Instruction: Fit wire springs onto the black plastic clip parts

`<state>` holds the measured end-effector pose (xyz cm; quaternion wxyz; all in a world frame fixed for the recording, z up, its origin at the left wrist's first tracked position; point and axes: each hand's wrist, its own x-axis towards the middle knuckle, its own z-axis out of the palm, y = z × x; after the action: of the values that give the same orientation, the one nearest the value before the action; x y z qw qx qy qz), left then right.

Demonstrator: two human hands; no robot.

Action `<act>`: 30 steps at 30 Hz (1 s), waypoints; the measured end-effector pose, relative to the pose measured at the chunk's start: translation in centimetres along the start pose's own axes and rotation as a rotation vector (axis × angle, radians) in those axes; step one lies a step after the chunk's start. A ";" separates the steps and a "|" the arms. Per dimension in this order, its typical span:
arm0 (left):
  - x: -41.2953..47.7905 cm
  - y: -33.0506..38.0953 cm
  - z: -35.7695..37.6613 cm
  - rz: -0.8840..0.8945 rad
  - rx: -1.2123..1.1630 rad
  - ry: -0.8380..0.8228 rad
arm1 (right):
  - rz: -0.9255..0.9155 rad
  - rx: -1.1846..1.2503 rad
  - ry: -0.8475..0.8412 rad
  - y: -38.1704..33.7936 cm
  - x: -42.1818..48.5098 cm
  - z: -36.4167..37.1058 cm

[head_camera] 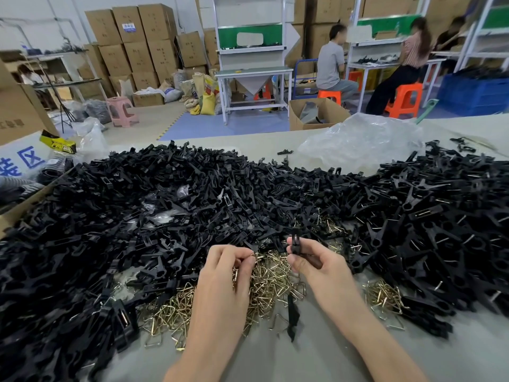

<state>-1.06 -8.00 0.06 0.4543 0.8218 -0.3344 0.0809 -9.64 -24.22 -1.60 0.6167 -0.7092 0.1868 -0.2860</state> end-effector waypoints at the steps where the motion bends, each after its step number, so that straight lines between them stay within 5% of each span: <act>1: 0.1 -0.1 0.1 -0.001 0.006 -0.013 | 0.001 -0.001 -0.001 0.0 0.0 0.0; 12: 0.2 0.1 -0.2 0.039 0.057 -0.028 | -0.033 -0.083 -0.006 0.4 -0.2 0.2; 21: 0.4 1.3 -0.6 -0.242 -0.467 -0.028 | -0.162 -0.249 -0.090 0.0 -0.8 0.6; 30: 0.4 1.4 -0.8 -0.230 -0.429 -0.144 | -0.295 -0.436 -0.059 -0.5 -1.2 0.7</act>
<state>-1.51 -8.01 1.68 0.5996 0.7427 -0.2798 -0.1030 -10.20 -22.86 -1.39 0.4062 -0.8529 0.1205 -0.3050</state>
